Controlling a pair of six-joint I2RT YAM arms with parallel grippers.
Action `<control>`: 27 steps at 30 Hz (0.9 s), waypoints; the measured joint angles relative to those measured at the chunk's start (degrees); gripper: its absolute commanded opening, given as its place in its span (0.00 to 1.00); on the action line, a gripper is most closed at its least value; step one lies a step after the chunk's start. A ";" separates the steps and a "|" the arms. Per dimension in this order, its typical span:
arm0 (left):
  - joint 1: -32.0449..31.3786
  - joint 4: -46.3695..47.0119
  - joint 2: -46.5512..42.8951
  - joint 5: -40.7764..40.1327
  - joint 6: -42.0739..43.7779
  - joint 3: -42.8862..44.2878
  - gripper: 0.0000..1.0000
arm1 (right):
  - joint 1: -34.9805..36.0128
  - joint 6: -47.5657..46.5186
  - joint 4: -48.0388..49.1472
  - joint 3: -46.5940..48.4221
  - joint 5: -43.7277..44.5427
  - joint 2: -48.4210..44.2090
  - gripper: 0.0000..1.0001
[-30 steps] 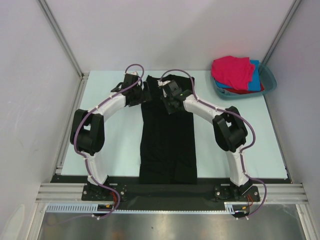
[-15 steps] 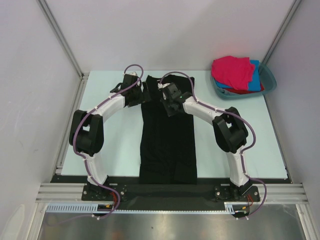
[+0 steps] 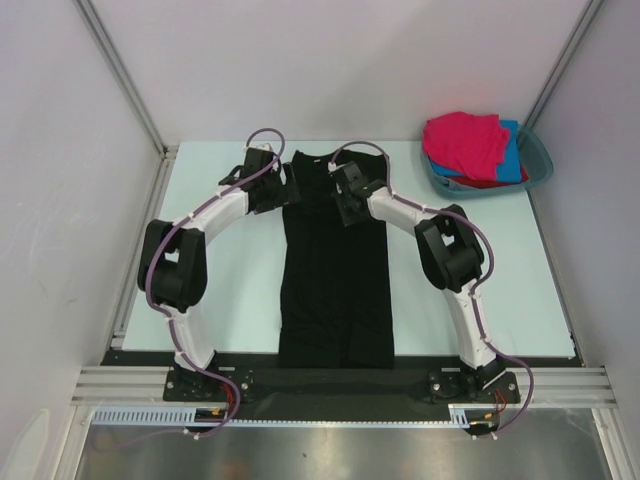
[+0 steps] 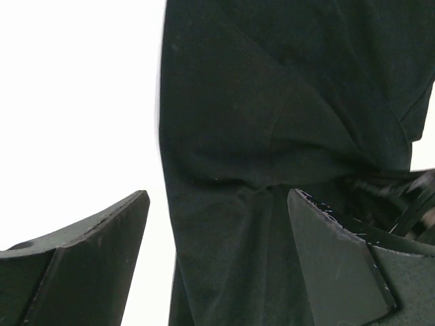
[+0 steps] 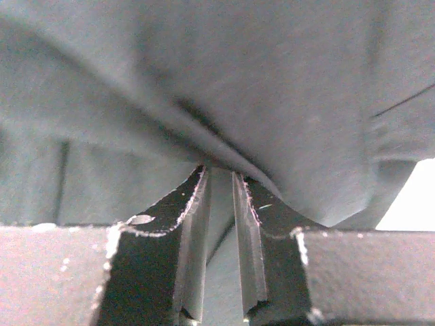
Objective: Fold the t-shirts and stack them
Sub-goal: Fold the tshirt
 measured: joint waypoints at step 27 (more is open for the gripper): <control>0.28 -0.09 0.02 0.20 0.00 0.00 0.89 | -4.83 -3.89 -0.15 16.59 0.15 9.46 0.29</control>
